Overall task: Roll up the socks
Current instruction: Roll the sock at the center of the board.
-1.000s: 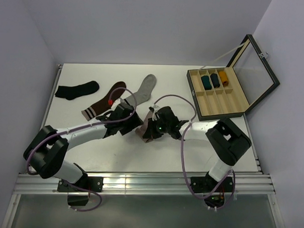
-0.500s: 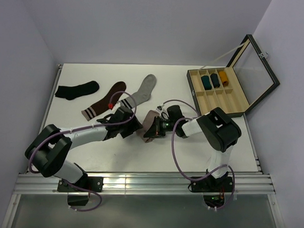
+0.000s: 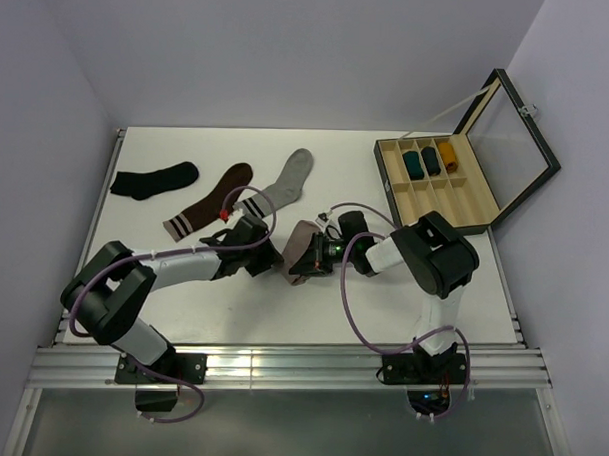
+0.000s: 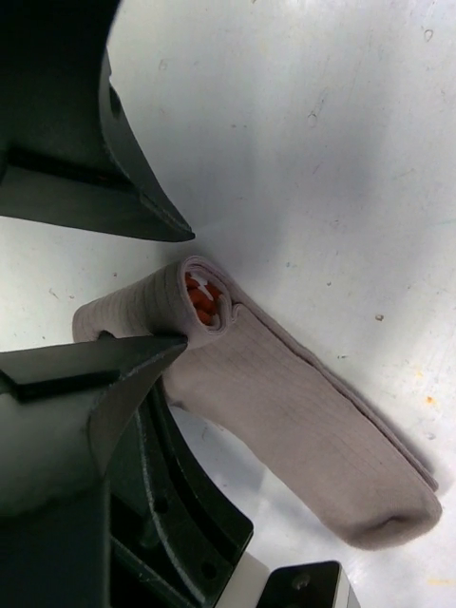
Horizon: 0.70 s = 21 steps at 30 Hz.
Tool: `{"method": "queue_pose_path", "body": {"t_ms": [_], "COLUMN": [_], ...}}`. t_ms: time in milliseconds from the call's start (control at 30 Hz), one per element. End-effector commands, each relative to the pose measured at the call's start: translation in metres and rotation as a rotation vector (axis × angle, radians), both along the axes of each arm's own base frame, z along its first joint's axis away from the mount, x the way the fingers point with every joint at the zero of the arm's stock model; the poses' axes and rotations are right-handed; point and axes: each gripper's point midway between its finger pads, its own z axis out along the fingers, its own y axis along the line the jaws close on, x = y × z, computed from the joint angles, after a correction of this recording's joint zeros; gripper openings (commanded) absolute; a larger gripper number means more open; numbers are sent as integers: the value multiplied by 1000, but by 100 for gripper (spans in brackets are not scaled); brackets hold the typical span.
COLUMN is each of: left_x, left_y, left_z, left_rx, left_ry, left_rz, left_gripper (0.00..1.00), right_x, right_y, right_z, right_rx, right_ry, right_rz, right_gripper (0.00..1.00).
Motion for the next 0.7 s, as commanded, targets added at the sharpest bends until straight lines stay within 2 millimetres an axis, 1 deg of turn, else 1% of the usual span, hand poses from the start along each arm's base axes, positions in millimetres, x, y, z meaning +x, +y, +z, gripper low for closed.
{"method": "queue_pose_path", "body": {"t_ms": [0, 100, 133, 200, 233, 267, 333, 367, 400, 433, 467, 500, 533, 567, 600, 633, 667], "left_x": [3, 2, 1, 1, 1, 1, 1, 1, 1, 1, 2, 2, 2, 2, 2, 4, 2], "left_y": [-9, -12, -13, -14, -15, -15, -16, -16, -16, -17, -16, -16, -15, -15, -15, -17, -17], "left_z": [0, -2, -2, -4, -4, -6, -5, -6, -6, -5, -5, -5, -5, -5, -5, -4, -5], "left_rx": [-20, -19, -18, -10, -7, -3, 4, 7, 11, 21, 30, 35, 52, 62, 69, 77, 87], "left_ry": [-4, 2, 0, 5, 5, 10, 14, 15, 15, 13, 16, 15, 21, 24, 25, 24, 34], "left_rz": [-5, -17, -22, -27, -31, -35, -46, -47, -54, -64, -67, -72, -84, -92, -100, -114, -123], "left_gripper": [48, 40, 33, 27, 22, 19, 11, 10, 9, 8, 7, 7, 6, 6, 6, 6, 6], "right_x": [-10, -8, -6, -6, -5, -4, -4, -2, -4, 1, 3, 1, 8, 11, 14, 17, 19], "right_y": [-11, -11, -11, -13, -13, -14, -16, -16, -18, -21, -22, -22, -25, -27, -29, -32, -34], "right_z": [-22, -21, -19, -20, -18, -15, -13, -5, -4, -5, 0, 9, 12, 14, 25, 22, 23], "right_rx": [-55, -67, -69, -85, -88, -92, -113, -121, -145, -183, -202, -218, -256, -290, -305, -377, -418], "right_ry": [63, 54, 44, 31, 23, -5, -29, -88, -103, -141, -201, -242, -290, -345, -403, -443, -503], "right_rz": [-20, -24, -24, -27, -27, -20, -18, -4, 3, -20, -9, -5, -32, -33, -45, -68, -63], "right_gripper": [2, 3, 4, 6, 7, 8, 12, 15, 21, 25, 34, 38, 43, 51, 54, 56, 58]}}
